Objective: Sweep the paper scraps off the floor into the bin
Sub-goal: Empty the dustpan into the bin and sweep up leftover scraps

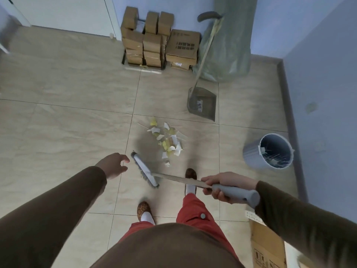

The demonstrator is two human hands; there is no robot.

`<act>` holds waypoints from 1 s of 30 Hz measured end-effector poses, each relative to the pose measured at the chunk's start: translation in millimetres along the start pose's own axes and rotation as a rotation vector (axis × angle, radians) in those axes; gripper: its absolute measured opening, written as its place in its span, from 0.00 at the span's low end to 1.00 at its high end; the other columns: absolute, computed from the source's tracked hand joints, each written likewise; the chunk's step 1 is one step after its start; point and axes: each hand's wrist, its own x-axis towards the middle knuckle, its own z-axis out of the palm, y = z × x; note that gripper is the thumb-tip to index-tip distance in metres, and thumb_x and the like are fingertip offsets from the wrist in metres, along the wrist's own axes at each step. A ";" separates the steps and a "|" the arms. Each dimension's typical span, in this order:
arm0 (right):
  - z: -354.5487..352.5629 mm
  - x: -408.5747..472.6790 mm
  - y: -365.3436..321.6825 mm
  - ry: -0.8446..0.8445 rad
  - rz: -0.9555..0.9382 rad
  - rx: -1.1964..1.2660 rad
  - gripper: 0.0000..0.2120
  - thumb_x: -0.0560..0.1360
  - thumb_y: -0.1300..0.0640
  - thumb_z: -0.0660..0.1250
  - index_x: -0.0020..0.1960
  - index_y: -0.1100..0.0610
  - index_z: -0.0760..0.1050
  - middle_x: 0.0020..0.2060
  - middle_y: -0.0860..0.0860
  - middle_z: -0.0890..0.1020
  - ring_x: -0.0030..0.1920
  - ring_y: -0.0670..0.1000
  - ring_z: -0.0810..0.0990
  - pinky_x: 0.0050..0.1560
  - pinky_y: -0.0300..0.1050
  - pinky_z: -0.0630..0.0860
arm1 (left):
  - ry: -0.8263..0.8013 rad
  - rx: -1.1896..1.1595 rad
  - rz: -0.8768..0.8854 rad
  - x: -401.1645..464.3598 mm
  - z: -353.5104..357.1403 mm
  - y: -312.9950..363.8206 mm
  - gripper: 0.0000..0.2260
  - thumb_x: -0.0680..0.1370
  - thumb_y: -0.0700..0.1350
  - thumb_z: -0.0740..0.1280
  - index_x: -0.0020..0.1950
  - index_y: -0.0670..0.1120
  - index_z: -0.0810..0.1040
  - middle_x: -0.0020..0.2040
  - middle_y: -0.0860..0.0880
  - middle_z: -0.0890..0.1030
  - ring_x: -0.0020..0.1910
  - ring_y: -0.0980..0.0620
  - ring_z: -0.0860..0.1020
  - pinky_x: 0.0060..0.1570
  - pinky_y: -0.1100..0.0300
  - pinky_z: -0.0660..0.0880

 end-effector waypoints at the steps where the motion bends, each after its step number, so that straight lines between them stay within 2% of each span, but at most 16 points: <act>1: -10.1 2.4 -12.8 0.015 0.016 -0.039 0.17 0.81 0.60 0.61 0.69 0.56 0.70 0.36 0.57 0.80 0.25 0.46 0.73 0.20 0.36 0.73 | 0.006 -0.002 0.006 8.8 -3.6 11.4 0.16 0.79 0.47 0.67 0.66 0.52 0.76 0.65 0.47 0.76 0.63 0.48 0.75 0.63 0.56 0.69; 8: -74.4 -7.5 -103.0 0.189 -0.123 -0.550 0.21 0.81 0.63 0.56 0.74 0.58 0.65 0.40 0.57 0.77 0.26 0.47 0.71 0.23 0.36 0.71 | -0.001 -0.024 -0.055 47.1 -14.1 82.0 0.15 0.78 0.47 0.67 0.65 0.53 0.77 0.62 0.48 0.76 0.59 0.48 0.76 0.61 0.56 0.70; 12: -110.4 -36.7 -118.7 0.204 -0.184 -0.702 0.24 0.80 0.63 0.59 0.76 0.52 0.64 0.44 0.57 0.81 0.27 0.47 0.74 0.25 0.39 0.73 | 0.007 -0.007 -0.036 66.1 -29.8 120.9 0.15 0.78 0.47 0.67 0.65 0.53 0.77 0.63 0.49 0.76 0.59 0.49 0.76 0.61 0.54 0.71; 16: -145.6 -74.2 -121.0 0.159 -0.175 -0.761 0.26 0.79 0.62 0.61 0.76 0.49 0.65 0.46 0.57 0.83 0.26 0.46 0.75 0.26 0.39 0.74 | 0.084 -0.023 -0.016 94.4 -71.9 157.7 0.13 0.79 0.47 0.67 0.64 0.53 0.78 0.63 0.48 0.78 0.61 0.48 0.76 0.62 0.53 0.71; 21: -172.3 -113.0 -113.3 0.109 -0.170 -0.787 0.30 0.77 0.63 0.64 0.76 0.46 0.64 0.32 0.49 0.82 0.25 0.46 0.75 0.26 0.41 0.75 | 0.233 -0.102 0.053 144.9 -154.7 222.1 0.13 0.79 0.45 0.67 0.64 0.49 0.79 0.65 0.46 0.79 0.64 0.46 0.76 0.64 0.51 0.71; 26: -192.8 -130.3 -117.8 0.047 -0.209 -0.623 0.28 0.76 0.64 0.64 0.72 0.44 0.67 0.29 0.51 0.81 0.23 0.48 0.74 0.24 0.41 0.74 | 0.298 -0.156 0.129 179.0 -204.8 279.3 0.14 0.80 0.44 0.66 0.66 0.47 0.78 0.68 0.46 0.77 0.65 0.46 0.75 0.65 0.53 0.69; 28: -189.4 -127.0 -118.9 0.035 -0.237 -0.584 0.29 0.75 0.65 0.64 0.72 0.45 0.67 0.33 0.56 0.80 0.24 0.49 0.74 0.23 0.41 0.73 | 0.297 -0.157 0.130 177.1 -204.3 283.1 0.14 0.80 0.44 0.66 0.66 0.47 0.78 0.68 0.46 0.78 0.65 0.46 0.76 0.65 0.53 0.69; 30: -177.7 -118.8 -118.3 0.036 -0.278 -0.609 0.29 0.76 0.66 0.63 0.72 0.44 0.66 0.31 0.56 0.78 0.23 0.49 0.72 0.22 0.41 0.72 | 0.271 -0.164 0.107 165.8 -192.6 270.8 0.14 0.79 0.44 0.67 0.66 0.48 0.78 0.66 0.47 0.78 0.63 0.47 0.76 0.63 0.54 0.70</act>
